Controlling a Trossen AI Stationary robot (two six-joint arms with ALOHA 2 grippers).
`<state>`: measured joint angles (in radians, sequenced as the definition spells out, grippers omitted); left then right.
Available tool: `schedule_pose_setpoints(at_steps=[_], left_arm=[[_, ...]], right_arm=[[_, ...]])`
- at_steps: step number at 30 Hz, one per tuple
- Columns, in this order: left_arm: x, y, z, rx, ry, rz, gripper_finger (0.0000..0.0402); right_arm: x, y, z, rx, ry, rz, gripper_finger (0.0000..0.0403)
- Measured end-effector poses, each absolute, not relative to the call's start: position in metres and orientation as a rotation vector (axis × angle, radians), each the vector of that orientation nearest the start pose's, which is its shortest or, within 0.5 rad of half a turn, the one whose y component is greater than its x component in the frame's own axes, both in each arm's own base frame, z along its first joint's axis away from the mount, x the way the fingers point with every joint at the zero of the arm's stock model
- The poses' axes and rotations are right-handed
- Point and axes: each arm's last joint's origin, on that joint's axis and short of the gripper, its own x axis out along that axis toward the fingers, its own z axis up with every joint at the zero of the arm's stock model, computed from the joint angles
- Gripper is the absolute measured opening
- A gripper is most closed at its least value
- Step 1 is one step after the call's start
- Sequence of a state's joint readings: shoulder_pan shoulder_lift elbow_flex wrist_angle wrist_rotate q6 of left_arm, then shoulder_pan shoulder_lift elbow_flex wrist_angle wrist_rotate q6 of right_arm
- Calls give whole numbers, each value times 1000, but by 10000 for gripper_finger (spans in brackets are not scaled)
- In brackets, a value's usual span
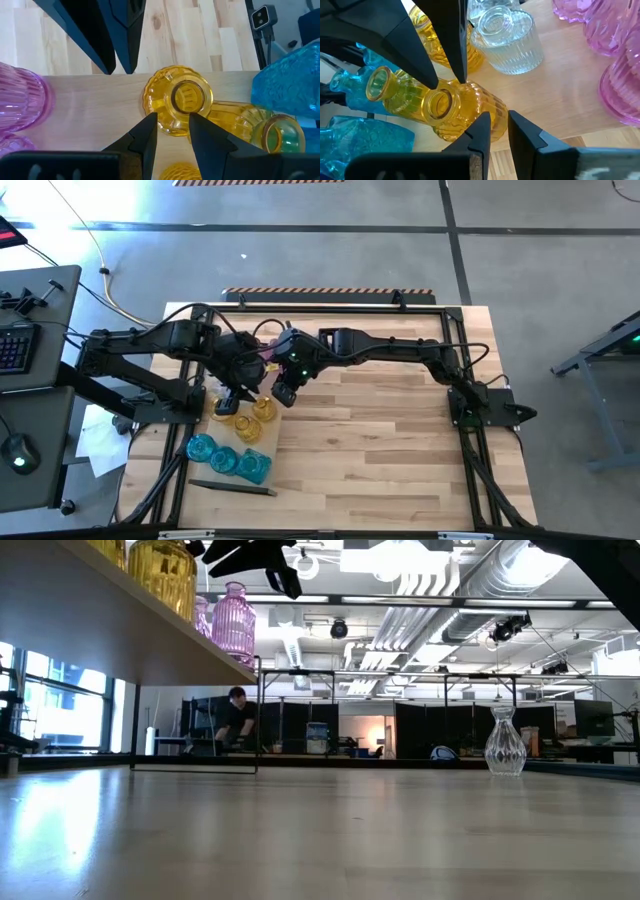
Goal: Sort vases onto shelf
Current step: Put the yellow flower vase on the shelf
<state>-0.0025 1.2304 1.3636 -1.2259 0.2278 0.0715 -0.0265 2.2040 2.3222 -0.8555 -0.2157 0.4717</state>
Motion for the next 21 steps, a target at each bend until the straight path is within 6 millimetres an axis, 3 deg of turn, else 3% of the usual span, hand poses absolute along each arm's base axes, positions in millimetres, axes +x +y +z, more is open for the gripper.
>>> schedule_pose_setpoints(at_steps=[21], left_arm=[[215,-7,357,-63,1081,-270,106]], right_arm=[[483,-7,340,538,764,5,48]])
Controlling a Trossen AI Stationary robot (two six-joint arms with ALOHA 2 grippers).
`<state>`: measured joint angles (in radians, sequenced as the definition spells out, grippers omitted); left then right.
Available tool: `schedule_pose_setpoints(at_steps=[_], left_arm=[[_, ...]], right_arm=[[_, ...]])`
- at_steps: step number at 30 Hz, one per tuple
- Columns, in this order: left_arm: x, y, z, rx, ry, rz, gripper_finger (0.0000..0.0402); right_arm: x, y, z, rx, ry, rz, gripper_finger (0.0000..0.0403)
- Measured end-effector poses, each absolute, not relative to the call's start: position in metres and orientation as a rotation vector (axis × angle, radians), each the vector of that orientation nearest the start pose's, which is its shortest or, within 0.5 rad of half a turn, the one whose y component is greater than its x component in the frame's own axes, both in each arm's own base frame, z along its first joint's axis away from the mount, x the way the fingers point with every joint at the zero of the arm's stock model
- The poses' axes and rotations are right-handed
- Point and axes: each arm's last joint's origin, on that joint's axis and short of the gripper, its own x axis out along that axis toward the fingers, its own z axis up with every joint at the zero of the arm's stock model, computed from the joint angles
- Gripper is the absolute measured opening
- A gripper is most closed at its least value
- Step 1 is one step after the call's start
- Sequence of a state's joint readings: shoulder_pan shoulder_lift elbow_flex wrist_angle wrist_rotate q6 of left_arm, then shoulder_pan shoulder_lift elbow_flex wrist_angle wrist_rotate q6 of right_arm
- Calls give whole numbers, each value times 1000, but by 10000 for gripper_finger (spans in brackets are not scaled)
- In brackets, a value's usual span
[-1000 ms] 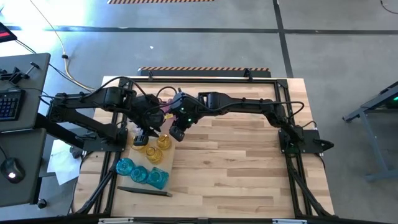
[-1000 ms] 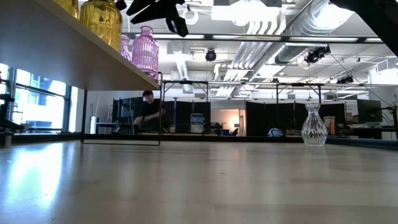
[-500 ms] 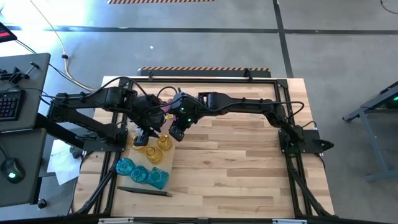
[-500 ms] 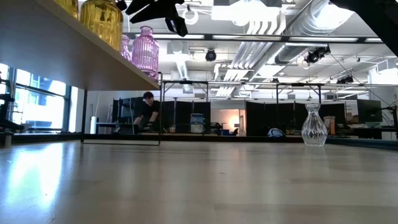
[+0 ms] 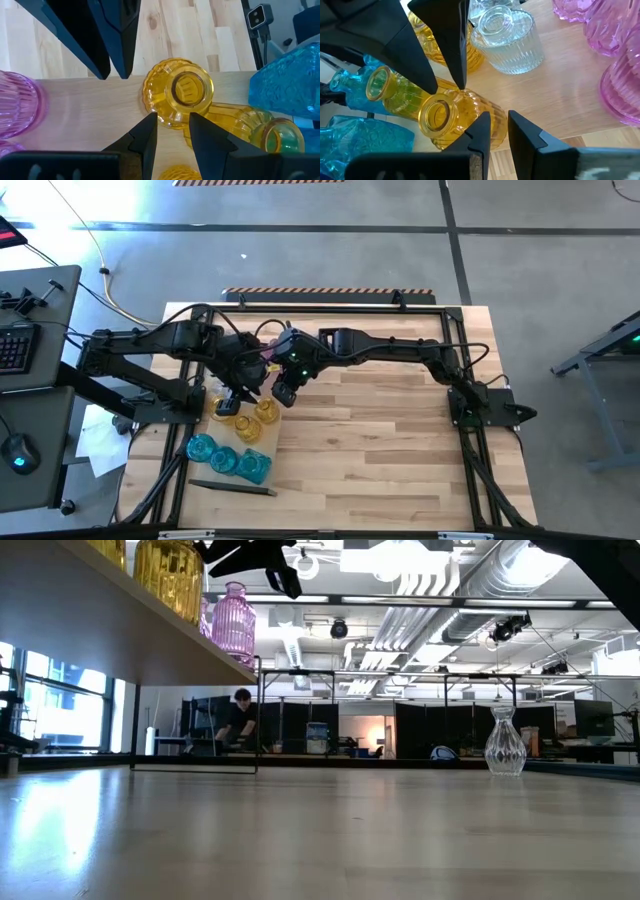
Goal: Sort vases onto shelf
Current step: Put the yellow flower vase on the shelf
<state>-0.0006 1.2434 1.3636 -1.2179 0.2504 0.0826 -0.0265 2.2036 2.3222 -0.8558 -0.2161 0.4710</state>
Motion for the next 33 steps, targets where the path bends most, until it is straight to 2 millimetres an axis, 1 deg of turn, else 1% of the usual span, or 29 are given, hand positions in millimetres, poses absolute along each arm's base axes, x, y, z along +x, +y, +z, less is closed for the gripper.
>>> schedule_pose_setpoints(at_steps=[7,13,17,20,24,26,30,33], left_arm=[[213,-7,360,-52,1074,-246,106],[205,-5,384,-12,976,-181,106],[194,-5,401,4,910,-167,103],[177,-11,410,-1,886,-197,87],[153,-21,417,-77,874,-338,52],[145,-25,421,-119,858,-359,34],[138,-30,423,-147,855,-320,9],[142,-32,421,-139,871,-291,5]], right_arm=[[483,-7,340,537,764,5,48],[483,-6,341,530,762,9,48],[483,-7,342,529,757,10,48],[483,-7,341,529,761,8,48],[483,-7,341,518,760,-14,48],[483,-7,341,504,758,-14,48],[483,-7,341,497,756,-13,48],[483,-7,341,485,756,-8,48]])
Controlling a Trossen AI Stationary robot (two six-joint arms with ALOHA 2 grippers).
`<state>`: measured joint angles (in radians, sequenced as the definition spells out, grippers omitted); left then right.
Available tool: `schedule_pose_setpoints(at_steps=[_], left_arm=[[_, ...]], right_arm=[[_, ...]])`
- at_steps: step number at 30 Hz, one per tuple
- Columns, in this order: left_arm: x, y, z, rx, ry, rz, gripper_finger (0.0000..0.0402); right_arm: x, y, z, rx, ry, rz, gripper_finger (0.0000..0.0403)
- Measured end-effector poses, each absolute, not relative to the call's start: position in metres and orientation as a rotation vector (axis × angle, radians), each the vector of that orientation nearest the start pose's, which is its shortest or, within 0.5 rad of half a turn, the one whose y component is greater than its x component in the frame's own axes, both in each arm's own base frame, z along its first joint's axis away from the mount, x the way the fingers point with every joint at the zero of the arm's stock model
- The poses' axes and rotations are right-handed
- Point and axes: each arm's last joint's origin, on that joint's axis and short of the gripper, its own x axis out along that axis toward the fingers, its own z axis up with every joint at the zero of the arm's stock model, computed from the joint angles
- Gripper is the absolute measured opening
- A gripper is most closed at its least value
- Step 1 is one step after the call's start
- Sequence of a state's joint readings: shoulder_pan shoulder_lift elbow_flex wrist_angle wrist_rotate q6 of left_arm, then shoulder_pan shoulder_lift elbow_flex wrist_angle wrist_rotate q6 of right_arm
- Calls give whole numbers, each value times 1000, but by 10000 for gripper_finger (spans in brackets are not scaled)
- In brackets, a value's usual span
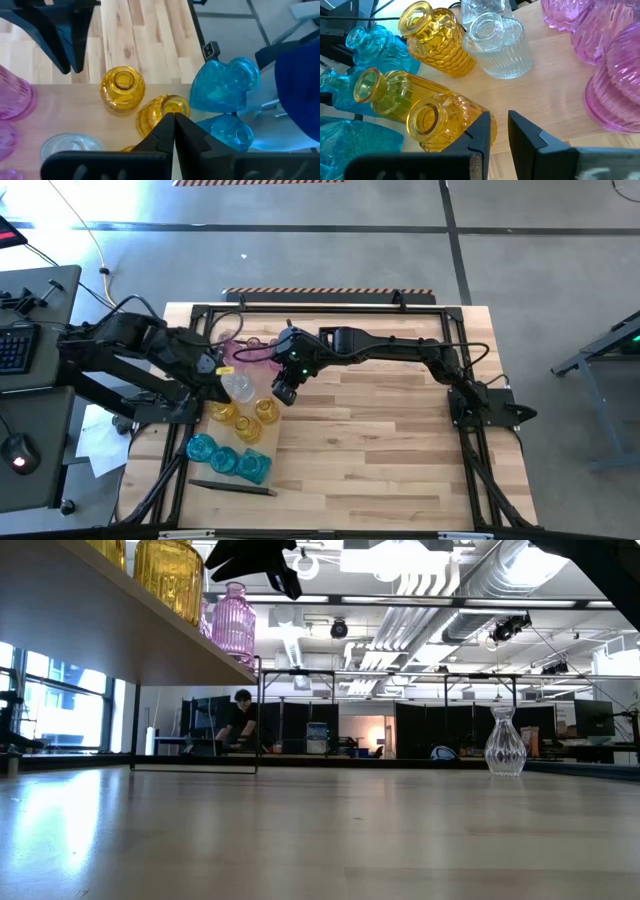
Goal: Sort vases onto shelf
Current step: Put the yellow flower vase on the shelf
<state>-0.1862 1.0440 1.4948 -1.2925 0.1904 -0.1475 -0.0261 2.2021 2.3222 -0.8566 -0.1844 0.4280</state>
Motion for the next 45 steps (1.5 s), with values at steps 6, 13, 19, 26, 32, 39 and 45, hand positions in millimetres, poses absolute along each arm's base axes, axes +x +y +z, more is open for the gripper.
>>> schedule_pose_setpoints(at_steps=[6,13,19,26,32,39,45], left_arm=[[158,-37,408,-84,990,-308,40],[178,-41,395,-30,1086,-324,89],[185,-43,391,-17,1108,-332,103],[190,-49,391,-46,1085,-345,102],[190,-50,388,-85,1102,-304,102],[196,-52,378,-118,1105,-283,102],[196,-52,378,-133,1104,-274,102]], right_arm=[[483,-7,341,476,757,-4,48],[480,-8,337,472,799,-34,48],[477,-7,334,477,839,-112,48],[476,-7,334,469,837,-135,48],[476,-7,334,462,838,-131,48],[476,-7,335,452,839,-127,48],[475,-7,335,440,839,-118,48]])
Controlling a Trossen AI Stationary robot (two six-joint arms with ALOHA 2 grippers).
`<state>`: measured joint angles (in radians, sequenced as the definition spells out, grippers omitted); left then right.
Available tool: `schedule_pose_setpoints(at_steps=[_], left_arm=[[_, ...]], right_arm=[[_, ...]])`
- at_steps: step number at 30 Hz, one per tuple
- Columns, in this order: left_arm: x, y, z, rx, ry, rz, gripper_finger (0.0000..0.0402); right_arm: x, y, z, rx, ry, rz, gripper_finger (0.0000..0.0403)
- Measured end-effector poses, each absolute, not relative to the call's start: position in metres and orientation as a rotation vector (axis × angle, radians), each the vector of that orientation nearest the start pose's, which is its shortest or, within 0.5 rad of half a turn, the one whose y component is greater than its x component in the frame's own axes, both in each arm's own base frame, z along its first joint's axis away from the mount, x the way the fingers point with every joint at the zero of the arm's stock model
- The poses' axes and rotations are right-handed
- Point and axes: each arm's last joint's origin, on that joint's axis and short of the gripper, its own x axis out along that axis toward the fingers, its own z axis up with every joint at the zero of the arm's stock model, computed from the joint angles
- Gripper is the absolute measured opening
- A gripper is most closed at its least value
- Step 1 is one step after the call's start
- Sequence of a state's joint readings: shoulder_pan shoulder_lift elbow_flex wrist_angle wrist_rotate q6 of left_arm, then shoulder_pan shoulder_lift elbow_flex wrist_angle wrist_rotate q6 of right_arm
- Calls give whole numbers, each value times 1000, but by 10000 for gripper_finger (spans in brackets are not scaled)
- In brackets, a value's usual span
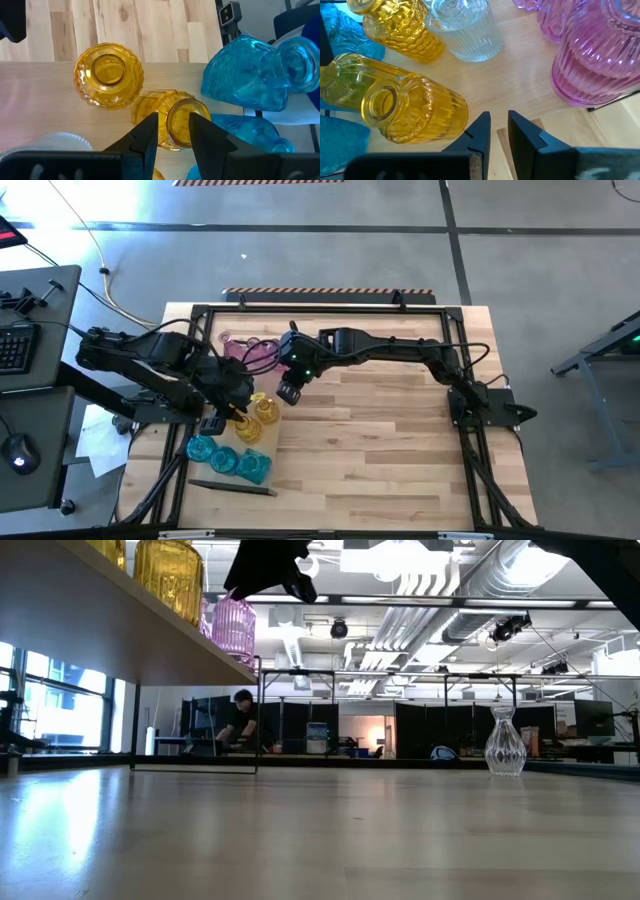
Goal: Sort vases onto shelf
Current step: Put the yellow flower vase on the shelf
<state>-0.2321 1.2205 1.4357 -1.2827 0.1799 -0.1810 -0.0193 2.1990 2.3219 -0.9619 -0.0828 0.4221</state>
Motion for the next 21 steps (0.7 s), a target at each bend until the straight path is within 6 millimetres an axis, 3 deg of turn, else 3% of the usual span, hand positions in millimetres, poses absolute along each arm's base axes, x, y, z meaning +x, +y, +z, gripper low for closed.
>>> schedule_pose_setpoints(at_steps=[21], left_arm=[[199,-54,374,-190,1112,-252,102]], right_arm=[[475,-6,335,441,842,-102,48]])
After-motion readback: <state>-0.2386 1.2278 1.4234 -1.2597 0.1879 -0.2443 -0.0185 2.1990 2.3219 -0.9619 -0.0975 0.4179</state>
